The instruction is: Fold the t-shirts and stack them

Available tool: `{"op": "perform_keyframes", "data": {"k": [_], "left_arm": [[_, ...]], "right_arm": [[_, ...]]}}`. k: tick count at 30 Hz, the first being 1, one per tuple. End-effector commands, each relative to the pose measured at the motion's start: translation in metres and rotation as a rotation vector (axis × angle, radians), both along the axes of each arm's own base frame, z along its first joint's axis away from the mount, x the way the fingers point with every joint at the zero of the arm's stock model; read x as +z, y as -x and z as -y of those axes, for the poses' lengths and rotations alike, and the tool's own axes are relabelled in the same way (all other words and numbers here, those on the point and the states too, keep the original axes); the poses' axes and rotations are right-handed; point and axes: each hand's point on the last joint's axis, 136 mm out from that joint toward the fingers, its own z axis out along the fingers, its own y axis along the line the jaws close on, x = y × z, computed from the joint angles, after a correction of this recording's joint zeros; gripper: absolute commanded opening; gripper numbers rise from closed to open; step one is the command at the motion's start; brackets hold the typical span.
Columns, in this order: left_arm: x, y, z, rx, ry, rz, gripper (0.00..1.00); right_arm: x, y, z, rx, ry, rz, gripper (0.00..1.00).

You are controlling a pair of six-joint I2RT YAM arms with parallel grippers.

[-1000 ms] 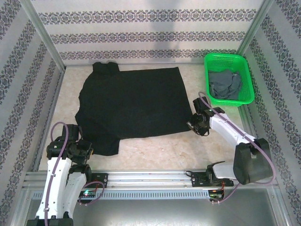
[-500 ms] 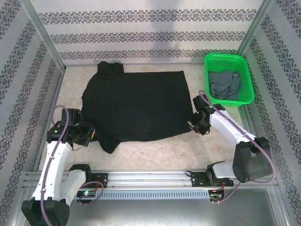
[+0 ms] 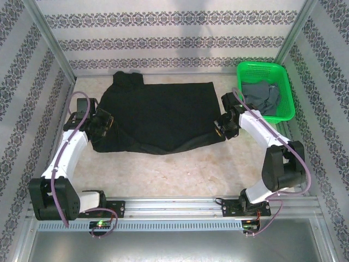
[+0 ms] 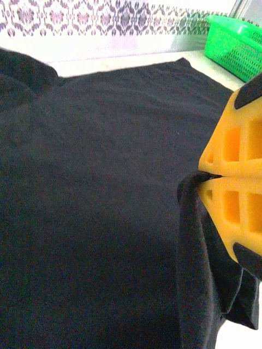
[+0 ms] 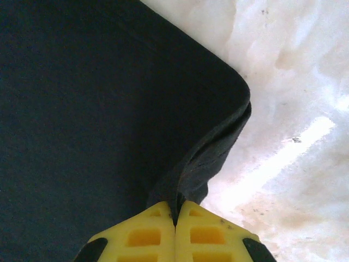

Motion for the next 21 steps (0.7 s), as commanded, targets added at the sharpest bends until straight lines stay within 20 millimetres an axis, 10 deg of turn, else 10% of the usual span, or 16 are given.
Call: {"op": "perform_keyframes", "data": {"k": [1, 21], "left_arm": [[0.028, -0.028, -0.01, -0.004, -0.053, 0.125, 0.0], [0.024, -0.068, -0.055, 0.015, -0.13, 0.126, 0.0]], "right_arm": [[-0.002, -0.006, 0.011, -0.091, 0.027, -0.039, 0.0], [-0.015, -0.054, 0.019, -0.152, 0.072, -0.071, 0.0]]}}
